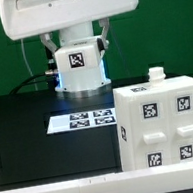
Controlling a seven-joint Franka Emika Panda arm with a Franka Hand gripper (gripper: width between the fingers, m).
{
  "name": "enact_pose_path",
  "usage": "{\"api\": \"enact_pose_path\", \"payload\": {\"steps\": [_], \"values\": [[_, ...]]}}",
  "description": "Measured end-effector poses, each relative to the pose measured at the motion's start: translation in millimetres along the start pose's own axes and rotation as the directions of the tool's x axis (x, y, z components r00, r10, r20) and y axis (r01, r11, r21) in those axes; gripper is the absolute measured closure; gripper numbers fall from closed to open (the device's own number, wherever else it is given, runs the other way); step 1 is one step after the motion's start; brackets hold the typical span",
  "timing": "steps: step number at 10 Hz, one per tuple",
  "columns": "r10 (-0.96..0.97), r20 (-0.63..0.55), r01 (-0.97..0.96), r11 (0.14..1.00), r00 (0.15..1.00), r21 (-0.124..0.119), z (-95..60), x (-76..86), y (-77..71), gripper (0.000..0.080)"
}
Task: Assemble cabinet
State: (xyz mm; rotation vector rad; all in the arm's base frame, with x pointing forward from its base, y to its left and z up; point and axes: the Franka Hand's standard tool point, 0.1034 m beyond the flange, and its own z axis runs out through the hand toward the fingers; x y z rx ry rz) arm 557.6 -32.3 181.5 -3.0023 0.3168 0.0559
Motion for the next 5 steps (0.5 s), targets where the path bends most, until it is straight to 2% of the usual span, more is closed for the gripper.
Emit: {"api": "enact_pose_path", "payload": {"steps": [3,4,5], "values": [[-0.006,0.005,0.006,1.000,1.000,-0.005,0.4,-0.1,-1.1,0.0242],[-0.056,0.020,0.057,0.998,0.998,-0.032,-8.9,9.4,-13.2,0.0242],[-0.100,0.025,0.101,0.994,0.995,-0.045,-20.0,27.8,-31.9,0.0242]]}}
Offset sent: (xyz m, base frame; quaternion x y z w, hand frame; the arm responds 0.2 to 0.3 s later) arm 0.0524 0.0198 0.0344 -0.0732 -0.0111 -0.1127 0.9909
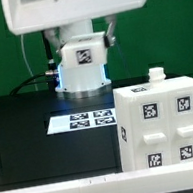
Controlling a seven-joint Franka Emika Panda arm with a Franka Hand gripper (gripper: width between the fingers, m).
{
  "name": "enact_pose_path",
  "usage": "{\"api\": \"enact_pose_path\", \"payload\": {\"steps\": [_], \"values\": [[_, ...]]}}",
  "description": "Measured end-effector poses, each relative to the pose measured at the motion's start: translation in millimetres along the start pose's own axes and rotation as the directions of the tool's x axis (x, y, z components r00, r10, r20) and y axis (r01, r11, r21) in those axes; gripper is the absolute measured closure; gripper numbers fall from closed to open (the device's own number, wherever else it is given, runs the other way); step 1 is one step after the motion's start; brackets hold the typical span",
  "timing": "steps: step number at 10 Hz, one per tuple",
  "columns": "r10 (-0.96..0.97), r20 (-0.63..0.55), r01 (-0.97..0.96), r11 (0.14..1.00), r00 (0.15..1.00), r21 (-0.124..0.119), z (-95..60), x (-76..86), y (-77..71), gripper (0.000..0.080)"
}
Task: Assemble cabinet
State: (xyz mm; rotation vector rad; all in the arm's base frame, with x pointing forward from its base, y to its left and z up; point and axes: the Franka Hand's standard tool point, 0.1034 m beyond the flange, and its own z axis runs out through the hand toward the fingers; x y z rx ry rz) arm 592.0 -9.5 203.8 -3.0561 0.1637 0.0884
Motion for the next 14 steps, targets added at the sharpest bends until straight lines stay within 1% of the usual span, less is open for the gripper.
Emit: {"api": "enact_pose_path", "payload": {"steps": [1,3,4,5,6,7,8,10,12,13,14], "values": [[0.009,-0.008,-0.009,1.000,1.000,0.010,-0.7,7.6,-4.9,0.0242],[0.009,-0.003,-0.009,1.000,1.000,0.009,1.4,5.9,-3.4,0.0242],[0.005,-0.004,-0.005,1.000,1.000,0.003,1.5,6.4,-5.0,0.0242],[-0.023,-0.012,0.023,1.000,1.000,-0.009,1.3,10.4,-17.8,0.0242],[-0.052,-0.038,0.052,0.999,0.998,-0.011,3.2,18.3,-33.1,0.0242],[-0.071,-0.040,0.070,0.997,0.997,-0.017,4.2,21.8,-43.5,0.0242],[-0.093,-0.042,0.092,0.995,0.995,-0.027,2.7,23.4,-50.2,0.0242],[-0.088,-0.040,0.087,0.996,0.995,-0.027,3.9,23.2,-47.1,0.0242],[-0.090,-0.039,0.089,0.996,0.995,-0.027,4.6,22.9,-48.0,0.0242],[-0.107,-0.047,0.105,0.994,0.993,-0.036,6.5,24.3,-52.7,0.0242],[-0.117,-0.060,0.115,0.993,0.991,-0.037,10.5,26.3,-59.1,0.0242]]}}
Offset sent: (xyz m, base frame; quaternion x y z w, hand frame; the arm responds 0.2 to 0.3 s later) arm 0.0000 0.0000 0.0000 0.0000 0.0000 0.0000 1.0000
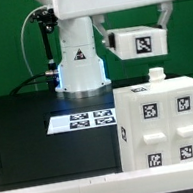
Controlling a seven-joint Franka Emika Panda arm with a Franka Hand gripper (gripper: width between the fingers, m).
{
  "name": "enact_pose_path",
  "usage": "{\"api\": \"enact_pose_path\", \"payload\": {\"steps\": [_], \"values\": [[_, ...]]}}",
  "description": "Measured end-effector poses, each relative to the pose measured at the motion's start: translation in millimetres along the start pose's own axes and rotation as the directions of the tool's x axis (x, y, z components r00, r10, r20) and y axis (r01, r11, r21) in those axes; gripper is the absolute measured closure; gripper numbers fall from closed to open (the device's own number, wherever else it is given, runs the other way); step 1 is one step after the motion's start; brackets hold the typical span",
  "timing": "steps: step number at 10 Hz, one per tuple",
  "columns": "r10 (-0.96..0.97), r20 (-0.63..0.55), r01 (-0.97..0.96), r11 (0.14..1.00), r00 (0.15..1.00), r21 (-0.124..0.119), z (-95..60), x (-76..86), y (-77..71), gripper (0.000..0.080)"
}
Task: Assemble cabinet
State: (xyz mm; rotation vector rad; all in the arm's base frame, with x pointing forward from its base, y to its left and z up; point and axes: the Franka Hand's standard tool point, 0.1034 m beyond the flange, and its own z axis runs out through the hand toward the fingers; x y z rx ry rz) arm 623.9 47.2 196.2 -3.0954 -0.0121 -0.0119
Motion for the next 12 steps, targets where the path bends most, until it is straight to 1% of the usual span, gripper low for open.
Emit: {"api": "enact_pose_path", "payload": {"steps": [1,2,4,6,12], "values": [[-0.008,-0.016,0.008,1.000,1.000,-0.001,3.0,1.4,-4.9,0.0242],[-0.009,-0.008,0.009,1.000,1.000,-0.001,5.3,0.8,-9.7,0.0242],[-0.013,-0.019,0.013,1.000,1.000,-0.001,13.7,5.3,-20.2,0.0242],[-0.013,-0.022,0.013,1.000,1.000,-0.001,22.4,4.3,-20.8,0.0242],[-0.013,-0.023,0.012,1.000,1.000,-0.004,36.3,1.3,-19.5,0.0242]]}}
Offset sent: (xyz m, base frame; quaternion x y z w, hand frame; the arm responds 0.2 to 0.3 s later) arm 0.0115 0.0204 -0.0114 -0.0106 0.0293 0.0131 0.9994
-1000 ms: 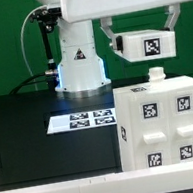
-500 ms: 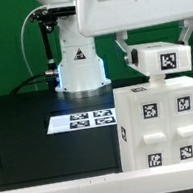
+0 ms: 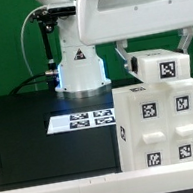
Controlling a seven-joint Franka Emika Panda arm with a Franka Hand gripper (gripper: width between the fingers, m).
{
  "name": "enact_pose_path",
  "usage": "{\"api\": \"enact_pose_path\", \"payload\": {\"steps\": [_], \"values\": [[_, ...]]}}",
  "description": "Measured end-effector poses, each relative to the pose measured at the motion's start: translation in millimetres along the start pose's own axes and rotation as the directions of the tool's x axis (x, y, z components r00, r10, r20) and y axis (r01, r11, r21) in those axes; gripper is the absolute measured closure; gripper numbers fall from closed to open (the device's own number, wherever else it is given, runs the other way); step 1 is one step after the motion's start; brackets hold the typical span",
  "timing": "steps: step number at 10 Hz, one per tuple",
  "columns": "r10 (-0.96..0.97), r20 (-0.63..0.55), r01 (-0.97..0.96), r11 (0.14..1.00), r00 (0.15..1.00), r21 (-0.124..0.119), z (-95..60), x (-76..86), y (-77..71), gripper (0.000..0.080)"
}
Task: Assemble cabinet
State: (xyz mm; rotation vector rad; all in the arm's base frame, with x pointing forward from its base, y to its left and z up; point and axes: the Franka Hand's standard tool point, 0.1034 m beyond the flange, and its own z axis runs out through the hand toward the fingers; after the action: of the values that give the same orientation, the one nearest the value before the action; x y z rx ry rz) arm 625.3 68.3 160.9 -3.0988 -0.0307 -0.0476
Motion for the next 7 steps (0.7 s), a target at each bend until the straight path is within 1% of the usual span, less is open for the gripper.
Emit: {"api": "enact_pose_path", "payload": {"steps": [3,7], "values": [[0.007,0.002,-0.007,1.000,1.000,0.001,5.3,-0.5,2.8,0.0242],[0.014,-0.005,-0.014,1.000,1.000,0.001,5.1,0.7,3.1,0.0242]]}}
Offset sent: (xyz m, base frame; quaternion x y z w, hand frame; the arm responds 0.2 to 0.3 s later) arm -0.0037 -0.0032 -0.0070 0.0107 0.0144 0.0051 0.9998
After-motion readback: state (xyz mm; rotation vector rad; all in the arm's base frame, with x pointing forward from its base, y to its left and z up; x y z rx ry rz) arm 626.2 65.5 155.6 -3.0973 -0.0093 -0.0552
